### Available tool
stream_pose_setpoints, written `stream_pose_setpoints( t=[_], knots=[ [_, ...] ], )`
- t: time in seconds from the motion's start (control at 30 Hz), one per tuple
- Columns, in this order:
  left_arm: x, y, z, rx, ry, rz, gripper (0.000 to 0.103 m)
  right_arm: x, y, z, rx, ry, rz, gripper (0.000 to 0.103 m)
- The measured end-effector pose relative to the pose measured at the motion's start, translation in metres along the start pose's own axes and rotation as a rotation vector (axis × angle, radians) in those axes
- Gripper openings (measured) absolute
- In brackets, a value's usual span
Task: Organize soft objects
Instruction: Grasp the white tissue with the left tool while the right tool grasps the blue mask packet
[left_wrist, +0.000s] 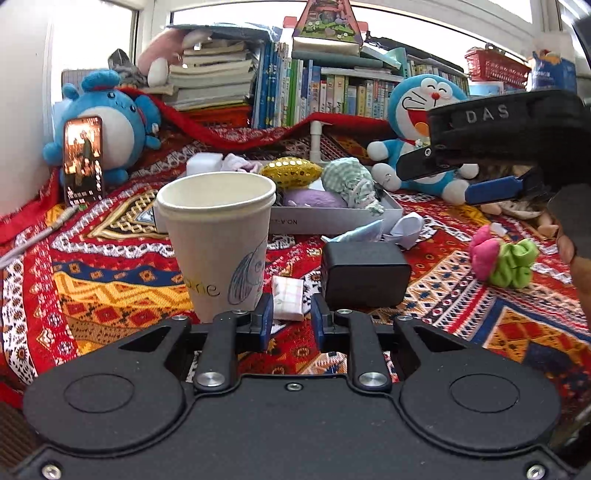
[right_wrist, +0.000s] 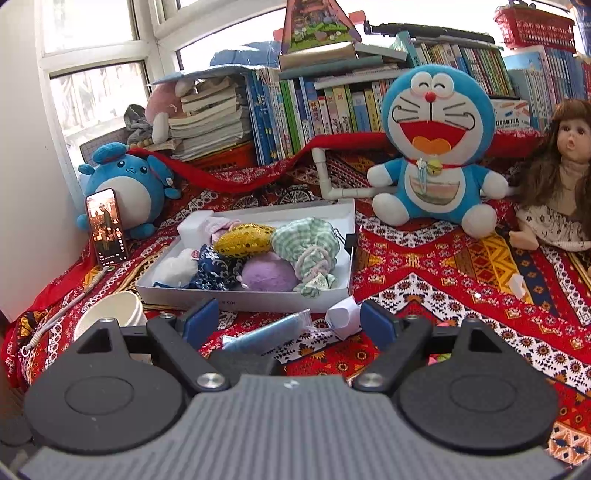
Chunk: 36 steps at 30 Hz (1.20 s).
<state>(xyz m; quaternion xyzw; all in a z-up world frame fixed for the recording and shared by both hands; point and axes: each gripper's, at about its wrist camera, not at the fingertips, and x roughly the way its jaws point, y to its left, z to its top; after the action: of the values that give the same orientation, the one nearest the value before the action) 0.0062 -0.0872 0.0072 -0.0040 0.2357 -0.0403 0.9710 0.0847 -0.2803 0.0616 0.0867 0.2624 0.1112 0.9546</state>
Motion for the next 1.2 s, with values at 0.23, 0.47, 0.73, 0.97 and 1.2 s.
stream_pose_setpoints(
  t=[0.23,0.47,0.73,0.97,1.2],
  knots=[
    [0.018,-0.014,-0.001,0.011,0.002,0.063,0.024,0.023,-0.01,0.012,0.077,0.091,0.042,0.09],
    [0.032,-0.018,-0.006,0.001,0.017,0.089,0.032,0.053,-0.015,0.018,0.153,0.197,0.069,0.09],
    [0.035,-0.015,-0.008,-0.015,0.015,0.084,0.024,0.071,-0.009,0.016,0.142,0.245,0.058,0.09],
    [0.027,-0.012,-0.009,-0.008,0.003,0.069,0.024,0.083,0.003,0.018,0.125,0.287,0.054,0.086],
    [0.01,-0.01,-0.013,0.043,-0.005,0.026,0.024,0.096,0.009,0.012,0.151,0.328,0.031,0.052]
  ],
)
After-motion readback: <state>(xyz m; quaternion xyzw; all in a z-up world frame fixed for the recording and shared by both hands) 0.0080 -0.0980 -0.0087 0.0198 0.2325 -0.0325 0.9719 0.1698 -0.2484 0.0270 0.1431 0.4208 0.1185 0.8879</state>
